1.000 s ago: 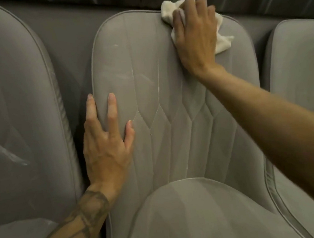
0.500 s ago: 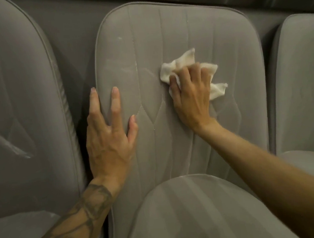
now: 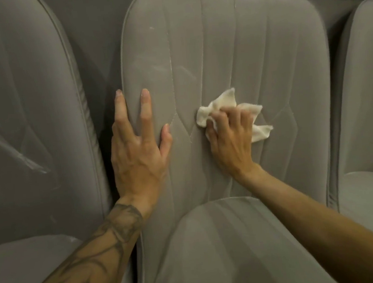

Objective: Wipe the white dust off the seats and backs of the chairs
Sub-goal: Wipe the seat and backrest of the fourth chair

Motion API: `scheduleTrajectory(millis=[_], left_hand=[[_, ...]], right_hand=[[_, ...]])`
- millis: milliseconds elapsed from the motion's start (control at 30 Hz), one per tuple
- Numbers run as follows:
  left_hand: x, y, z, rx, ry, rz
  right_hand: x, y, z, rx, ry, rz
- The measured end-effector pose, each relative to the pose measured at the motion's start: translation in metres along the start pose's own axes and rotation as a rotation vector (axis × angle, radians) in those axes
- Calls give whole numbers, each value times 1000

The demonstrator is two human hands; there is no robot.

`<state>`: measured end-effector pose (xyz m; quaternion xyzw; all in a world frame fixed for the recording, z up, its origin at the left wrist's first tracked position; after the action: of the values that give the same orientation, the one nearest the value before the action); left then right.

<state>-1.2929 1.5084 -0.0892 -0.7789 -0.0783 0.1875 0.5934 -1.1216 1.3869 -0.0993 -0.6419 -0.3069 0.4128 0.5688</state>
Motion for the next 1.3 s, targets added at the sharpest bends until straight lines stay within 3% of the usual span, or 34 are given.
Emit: scheduleTrajectory(millis=[67, 167, 267, 333, 400, 467, 533, 633, 700, 800, 900, 967, 1033, 1200, 1300], left_hand=[[0, 0, 0, 1, -1, 2], [-1, -1, -1, -1, -4, 5], [-2, -1, -2, 0, -8, 1], [-2, -1, -2, -2, -1, 2], [-1, -1, -1, -3, 4, -2], [-1, -1, -1, 1, 5, -3], [-1, 0, -1, 3, -2, -1], [-1, 0, -1, 7, -12, -1], [-1, 0, -1, 4, -15, -4], [0, 1, -1, -3, -8, -6], [1, 1, 1, 0, -8, 2], [1, 1, 1, 6, -3, 2], [0, 1, 1, 6, -3, -2], [1, 2, 0, 8, -13, -12], [1, 2, 1, 8, -9, -19]], right_hand=[[1, 46, 13, -106, -58, 109], [-5, 121, 27, -429, -138, 395], [-10, 119, 23, -588, -148, 469], [-5, 78, 18, -480, -124, 370], [-1, 34, 8, -227, -71, 190], [-1, 25, 8, -93, -49, 82], [-1, 56, 18, -148, -78, 155], [-8, 111, 29, -455, -102, 382], [-9, 96, 25, -535, -99, 410], [-6, 7, 22, -429, -70, 217], [-2, -104, 25, -151, 13, -82], [-1, -133, 31, 34, 18, -217], [0, -111, 40, 77, -39, -188], [-9, -37, 44, -203, -104, 121], [-8, -100, 38, -202, -14, 10]])
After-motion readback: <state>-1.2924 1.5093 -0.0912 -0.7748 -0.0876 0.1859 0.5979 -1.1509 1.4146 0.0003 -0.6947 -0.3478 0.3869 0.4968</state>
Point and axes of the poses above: each hand's wrist, its own y-axis away from the middle knuckle, its own x-axis out of the palm, z = x × y, the point moved 5 cm from there along -y, towards the middle knuckle, and after that the axes turned 9 degrees about -z, right-handed, at the moved point
